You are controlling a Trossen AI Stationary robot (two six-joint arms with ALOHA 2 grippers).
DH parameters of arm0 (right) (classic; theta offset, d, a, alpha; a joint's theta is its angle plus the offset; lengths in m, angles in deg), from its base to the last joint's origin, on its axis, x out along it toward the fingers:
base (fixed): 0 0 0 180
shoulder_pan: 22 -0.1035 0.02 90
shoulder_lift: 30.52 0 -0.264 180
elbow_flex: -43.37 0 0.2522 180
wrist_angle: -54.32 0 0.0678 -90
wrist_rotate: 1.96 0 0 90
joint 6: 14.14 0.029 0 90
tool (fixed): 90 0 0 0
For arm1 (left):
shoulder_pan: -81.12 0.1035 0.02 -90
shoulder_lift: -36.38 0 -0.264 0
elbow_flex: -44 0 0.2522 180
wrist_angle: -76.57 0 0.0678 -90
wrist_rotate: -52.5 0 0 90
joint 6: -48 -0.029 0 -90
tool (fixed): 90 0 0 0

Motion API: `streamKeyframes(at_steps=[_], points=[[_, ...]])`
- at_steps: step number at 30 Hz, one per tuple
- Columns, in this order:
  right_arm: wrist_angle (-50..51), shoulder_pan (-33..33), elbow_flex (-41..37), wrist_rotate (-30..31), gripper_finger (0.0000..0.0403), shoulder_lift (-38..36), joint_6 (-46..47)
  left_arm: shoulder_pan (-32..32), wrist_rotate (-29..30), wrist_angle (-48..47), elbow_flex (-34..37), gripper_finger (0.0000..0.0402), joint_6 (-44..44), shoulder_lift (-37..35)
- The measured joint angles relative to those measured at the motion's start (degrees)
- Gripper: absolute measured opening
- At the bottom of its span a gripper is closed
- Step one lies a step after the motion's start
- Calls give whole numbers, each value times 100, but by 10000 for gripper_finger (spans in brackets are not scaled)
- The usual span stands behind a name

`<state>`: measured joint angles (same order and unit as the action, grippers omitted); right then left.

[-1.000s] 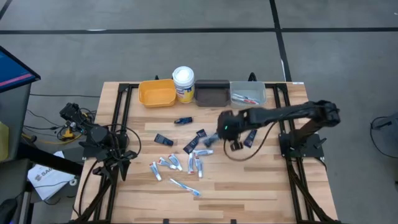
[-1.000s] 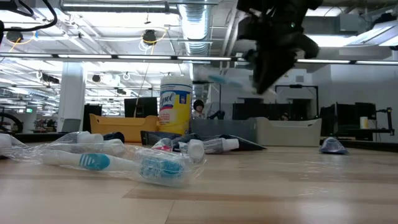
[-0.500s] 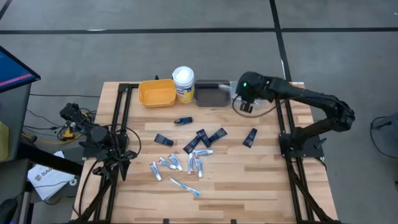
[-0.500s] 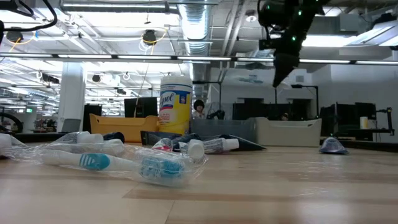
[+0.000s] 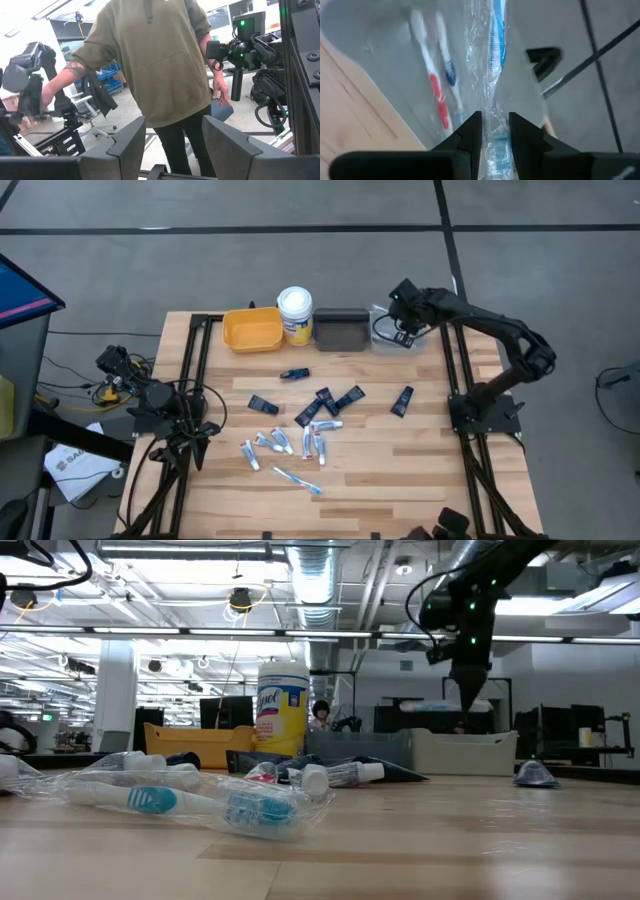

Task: Pick & Place Travel size toiletries
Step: Put the light blue toothbrush into the gray bin

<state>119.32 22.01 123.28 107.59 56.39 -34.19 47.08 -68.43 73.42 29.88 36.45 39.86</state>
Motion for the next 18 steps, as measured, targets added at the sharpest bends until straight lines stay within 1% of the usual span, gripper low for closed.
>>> streamKeyframes(at_steps=[8,14,16,18], points=[[206,126,0,-4,78,684,-191,0,1,1,0,191,0,0],[230,139,0,-13,78,880,-223,0,1,20,0,191,0,0],[230,142,0,-11,84,879,-229,0,1,22,0,191,0,0],[221,142,0,-10,100,877,-240,0,-1,24,0,191,0,0]])
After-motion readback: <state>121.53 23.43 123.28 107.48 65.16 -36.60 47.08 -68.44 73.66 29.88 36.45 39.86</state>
